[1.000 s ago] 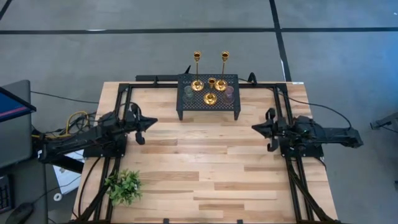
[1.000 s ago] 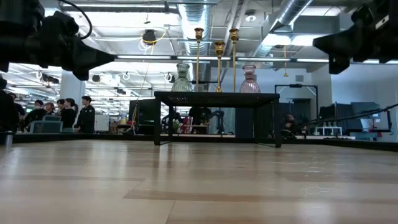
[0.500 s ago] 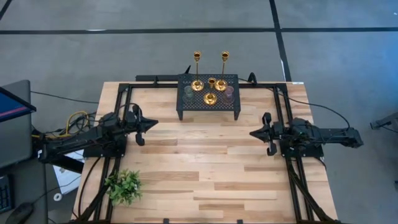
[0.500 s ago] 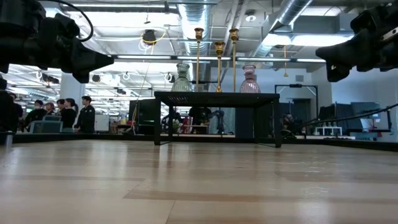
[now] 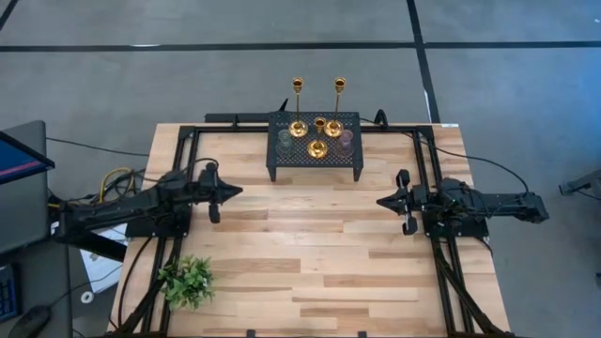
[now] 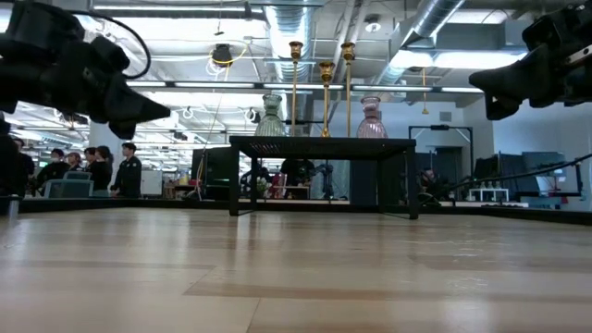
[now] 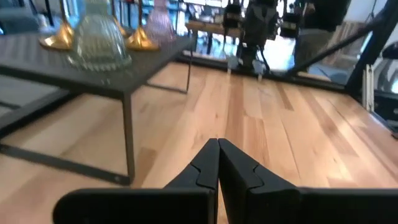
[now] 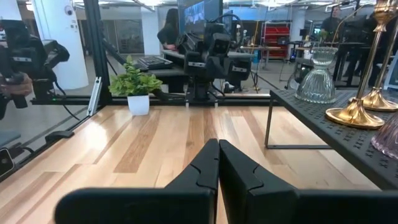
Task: Pick & Place candle stick holders
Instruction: Return to Home Position
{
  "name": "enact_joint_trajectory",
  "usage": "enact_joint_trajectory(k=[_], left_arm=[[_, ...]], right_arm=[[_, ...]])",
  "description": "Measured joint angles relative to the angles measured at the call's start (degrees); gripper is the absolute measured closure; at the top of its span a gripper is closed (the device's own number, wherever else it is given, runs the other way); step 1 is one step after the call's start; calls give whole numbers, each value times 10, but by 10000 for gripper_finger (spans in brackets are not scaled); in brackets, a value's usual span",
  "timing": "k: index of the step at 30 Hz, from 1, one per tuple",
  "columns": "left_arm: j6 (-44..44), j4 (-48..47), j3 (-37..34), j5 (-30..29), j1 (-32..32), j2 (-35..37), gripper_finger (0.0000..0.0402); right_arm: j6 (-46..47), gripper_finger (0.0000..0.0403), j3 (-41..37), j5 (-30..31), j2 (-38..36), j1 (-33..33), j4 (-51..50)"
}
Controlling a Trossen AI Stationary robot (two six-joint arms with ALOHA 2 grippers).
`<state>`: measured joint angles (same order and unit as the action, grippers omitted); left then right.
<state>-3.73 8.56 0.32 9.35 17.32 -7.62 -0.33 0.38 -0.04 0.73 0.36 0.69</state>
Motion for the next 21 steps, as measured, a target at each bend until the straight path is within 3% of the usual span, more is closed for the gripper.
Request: enact_joint_trajectory(k=[7, 21], left_arm=[[0, 0, 0, 21, 0, -43, 396], [-56, 3, 0, 23, 0, -45, 396]], right_arm=[[3, 403, 0, 0, 0, 0, 0], [3, 403, 0, 0, 0, 0, 0]])
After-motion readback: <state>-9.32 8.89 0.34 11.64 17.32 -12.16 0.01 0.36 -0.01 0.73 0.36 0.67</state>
